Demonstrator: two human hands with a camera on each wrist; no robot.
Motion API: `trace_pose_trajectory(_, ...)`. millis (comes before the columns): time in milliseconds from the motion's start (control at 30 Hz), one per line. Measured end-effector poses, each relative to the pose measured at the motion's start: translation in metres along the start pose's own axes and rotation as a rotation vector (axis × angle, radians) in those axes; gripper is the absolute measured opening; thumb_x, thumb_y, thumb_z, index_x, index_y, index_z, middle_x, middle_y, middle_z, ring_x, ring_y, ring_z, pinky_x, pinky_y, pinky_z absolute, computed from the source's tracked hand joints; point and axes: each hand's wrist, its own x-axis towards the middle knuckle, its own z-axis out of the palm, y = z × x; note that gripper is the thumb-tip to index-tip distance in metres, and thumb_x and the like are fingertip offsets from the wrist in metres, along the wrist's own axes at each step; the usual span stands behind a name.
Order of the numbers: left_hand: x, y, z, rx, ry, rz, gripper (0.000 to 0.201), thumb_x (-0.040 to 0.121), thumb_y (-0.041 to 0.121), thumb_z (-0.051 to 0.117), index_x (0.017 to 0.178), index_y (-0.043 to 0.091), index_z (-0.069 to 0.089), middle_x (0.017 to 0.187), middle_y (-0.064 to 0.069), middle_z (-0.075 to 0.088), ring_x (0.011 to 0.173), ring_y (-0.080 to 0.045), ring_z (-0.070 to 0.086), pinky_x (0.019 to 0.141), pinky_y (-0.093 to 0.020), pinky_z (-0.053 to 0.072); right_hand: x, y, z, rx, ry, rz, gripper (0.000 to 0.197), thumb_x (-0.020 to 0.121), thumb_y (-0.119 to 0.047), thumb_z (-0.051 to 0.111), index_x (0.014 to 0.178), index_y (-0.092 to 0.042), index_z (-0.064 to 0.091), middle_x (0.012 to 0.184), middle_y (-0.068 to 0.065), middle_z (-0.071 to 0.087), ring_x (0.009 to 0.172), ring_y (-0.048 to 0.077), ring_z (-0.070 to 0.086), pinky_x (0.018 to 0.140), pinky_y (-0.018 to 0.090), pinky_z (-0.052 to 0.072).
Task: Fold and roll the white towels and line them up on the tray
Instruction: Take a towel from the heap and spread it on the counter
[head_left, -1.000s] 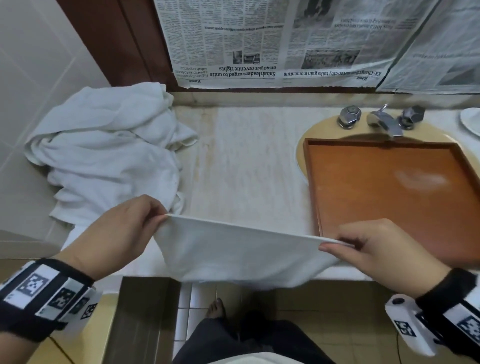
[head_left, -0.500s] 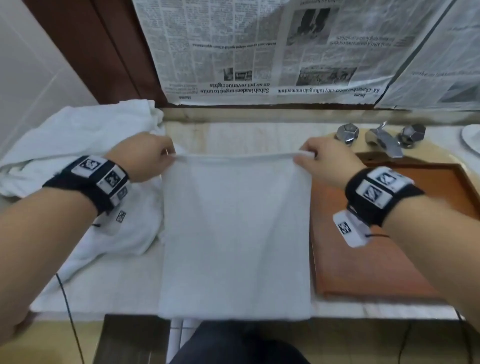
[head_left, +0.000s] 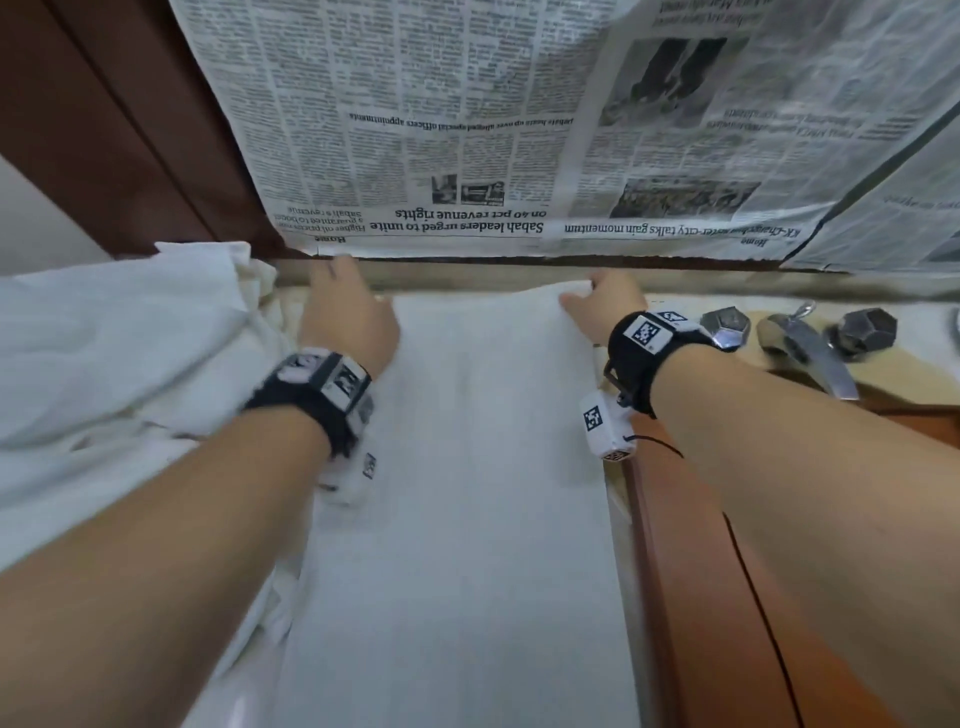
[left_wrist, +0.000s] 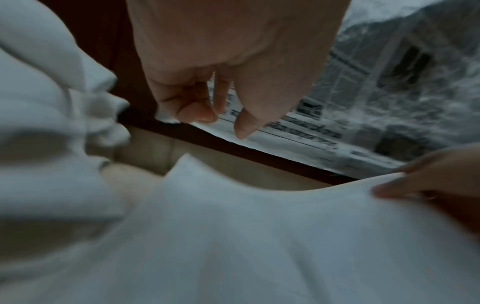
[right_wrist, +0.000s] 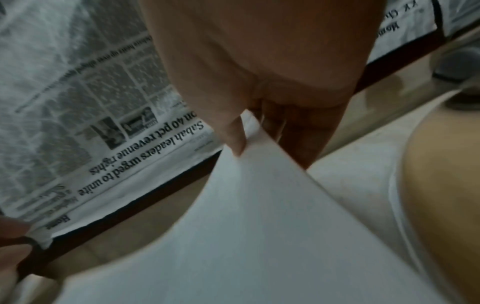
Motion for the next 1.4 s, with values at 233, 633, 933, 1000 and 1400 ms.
trace_pose_trajectory(233,-0.156,0.046,0.067,-0.167,-0.653,0.122,0.032,0.094,0.054,0.056,0.097,0.022,0.059,0.099,-0.002,0.07,0.098,-0.027,0.065,0.086,-0.037,0.053,0.02,0.011,0.017,-0.096,-0.261,0.104,0.017,0.089,-0.019,0.067,0.079,-0.006,0.066,0.079,0.01,0.072,0.07,0.028,0.069,0.065,0.031,0.058)
trace_pose_trajectory(633,-0.239,0.072,0.111,-0.154,-0.677,0.132,0.027,0.103,0.042,0.041,0.109,0.017,0.052,0.109,-0.004,0.054,0.099,-0.025,0.054,0.077,-0.035,0.04,-0.003,0.015,-0.015,0.331,-0.11,0.111,0.01,0.097,-0.007,0.06,0.105,-0.012,0.063,0.09,0.017,0.073,0.073,0.028,0.072,0.07,0.043,0.064)
trace_pose_trajectory(933,-0.244,0.054,0.067,-0.669,-0.747,0.028,0.032,0.102,0.045,0.045,0.083,0.02,0.04,0.078,0.002,0.052,0.07,-0.017,0.048,0.07,-0.038,0.043,-0.006,-0.008,-0.021,0.082,-0.016,-0.014,0.03,0.089,-0.025,0.058,0.085,0.001,0.073,0.071,0.013,0.075,0.069,0.033,0.076,0.072,0.05,0.064)
trace_pose_trajectory(1000,-0.241,0.034,0.052,-0.84,-0.669,-0.086,0.033,0.103,0.045,0.047,0.083,0.02,0.038,0.074,0.003,0.049,0.066,-0.016,0.046,0.066,-0.037,0.044,-0.012,-0.033,-0.007,0.098,-0.044,-0.104,0.025,0.086,-0.02,0.057,0.084,-0.001,0.074,0.071,0.012,0.075,0.069,0.033,0.075,0.071,0.051,0.064)
trace_pose_trajectory(1400,-0.215,-0.081,0.044,-0.671,-0.254,-0.387,0.018,0.105,0.04,0.046,0.095,0.024,0.045,0.075,0.006,0.055,0.063,-0.012,0.053,0.06,-0.03,0.041,-0.041,-0.127,0.127,-0.048,-0.191,-0.34,0.024,0.099,-0.024,0.049,0.109,-0.015,0.069,0.105,0.007,0.07,0.101,0.029,0.065,0.085,0.033,0.053)
